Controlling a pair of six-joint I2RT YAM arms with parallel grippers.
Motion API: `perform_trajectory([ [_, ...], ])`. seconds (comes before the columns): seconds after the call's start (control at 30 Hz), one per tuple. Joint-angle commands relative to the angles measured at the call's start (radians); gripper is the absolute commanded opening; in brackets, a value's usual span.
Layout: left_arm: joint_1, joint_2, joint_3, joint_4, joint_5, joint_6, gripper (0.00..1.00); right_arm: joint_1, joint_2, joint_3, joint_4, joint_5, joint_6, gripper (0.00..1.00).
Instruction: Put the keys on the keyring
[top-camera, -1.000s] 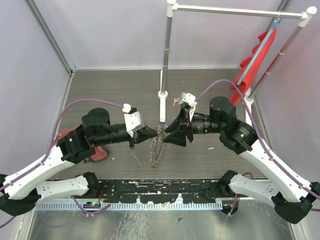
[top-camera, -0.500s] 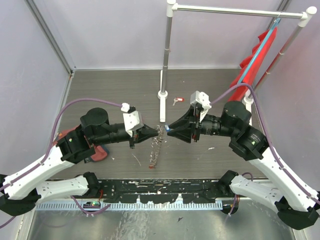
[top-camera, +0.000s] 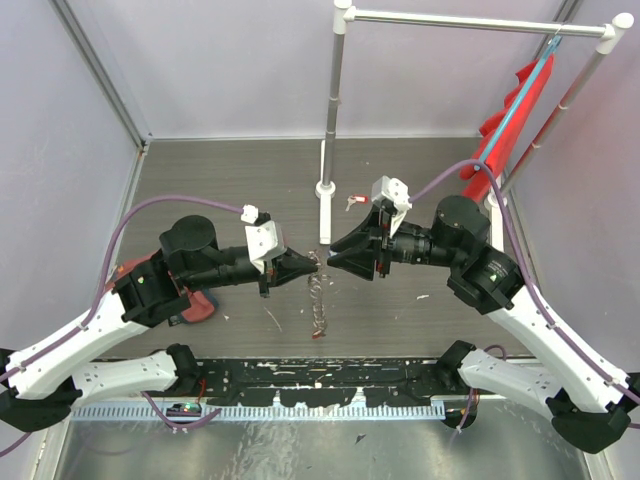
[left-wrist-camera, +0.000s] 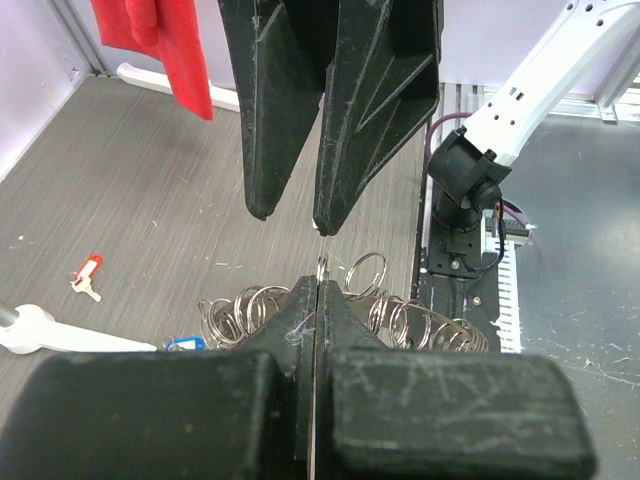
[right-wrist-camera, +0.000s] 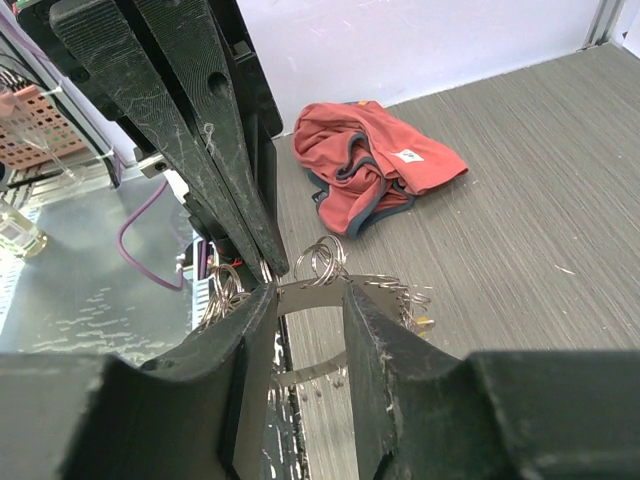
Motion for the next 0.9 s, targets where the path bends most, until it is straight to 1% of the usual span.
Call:
perform_trajectory([
  [0.0, -0.003, -0.012, 0.043, 0.079, 0.022, -0.008, 0.0, 0.003, -0.006, 0.003, 0.058, -0.019, 0.002, 0.37],
  [0.17, -0.002, -0.014, 0.043, 0.081, 0.023, -0.01, 0.0, 0.004, 0.0, -0.005, 0.076, -0.066, -0.001, 0.32],
  [0.37, -0.002, -0.013, 0.044, 0.089, 0.02, -0.011, 0.0, 0.013, 0.004, -0.019, 0.101, -0.118, -0.006, 0.32],
  [0.87, -0.002, -0.016, 0.047, 0.095, 0.025, -0.02, 0.0, 0.035, 0.026, -0.013, 0.105, -0.139, -0.01, 0.29],
])
